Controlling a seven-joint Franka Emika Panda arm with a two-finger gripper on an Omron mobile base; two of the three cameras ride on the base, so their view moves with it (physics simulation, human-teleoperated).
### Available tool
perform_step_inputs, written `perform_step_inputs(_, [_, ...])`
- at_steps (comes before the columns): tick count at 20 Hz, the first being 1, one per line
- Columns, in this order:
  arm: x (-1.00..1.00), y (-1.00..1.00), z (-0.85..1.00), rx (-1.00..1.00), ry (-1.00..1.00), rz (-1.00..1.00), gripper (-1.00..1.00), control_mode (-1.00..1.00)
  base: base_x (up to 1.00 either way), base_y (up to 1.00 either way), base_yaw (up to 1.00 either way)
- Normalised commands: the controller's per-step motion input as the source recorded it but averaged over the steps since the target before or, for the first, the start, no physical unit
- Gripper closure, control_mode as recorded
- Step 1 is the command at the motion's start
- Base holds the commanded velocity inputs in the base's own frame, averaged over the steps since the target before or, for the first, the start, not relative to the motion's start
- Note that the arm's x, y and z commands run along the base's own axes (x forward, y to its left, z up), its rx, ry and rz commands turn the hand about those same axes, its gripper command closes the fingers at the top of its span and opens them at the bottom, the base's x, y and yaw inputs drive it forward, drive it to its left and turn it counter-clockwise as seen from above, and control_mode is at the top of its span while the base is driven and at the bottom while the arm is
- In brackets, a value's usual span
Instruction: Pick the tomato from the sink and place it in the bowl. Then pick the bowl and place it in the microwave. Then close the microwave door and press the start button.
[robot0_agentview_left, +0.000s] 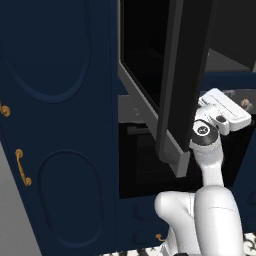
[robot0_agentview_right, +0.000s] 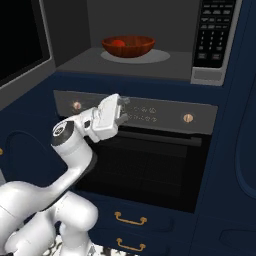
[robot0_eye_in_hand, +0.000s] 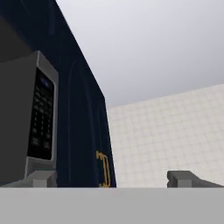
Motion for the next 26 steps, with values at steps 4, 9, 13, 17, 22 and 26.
perform_step_inputs(4, [-0.44,1.0,0.0,-0.07,-0.03,-0.2,-1.0,-1.0,0.0,0.0,0.0])
perform_step_inputs(9, [-0.3,1.0,0.0,-0.09,0.0,-0.21,-1.0,-1.0,0.0,0.0,0.0])
perform_step_inputs(13, [-0.16,1.0,0.0,-0.1,0.0,-0.12,-1.0,-1.0,0.0,0.0,0.0])
perform_step_inputs(17, [-0.22,1.0,0.0,-0.03,-0.01,-0.06,-1.0,-1.0,0.0,0.0,0.0])
perform_step_inputs(22, [-0.14,1.0,0.0,0.0,-0.04,-0.01,-1.0,-1.0,0.0,0.0,0.0])
perform_step_inputs(26, [0.0,0.98,-0.16,0.0,-0.1,0.02,-1.0,-1.0,0.0,0.0,0.0])
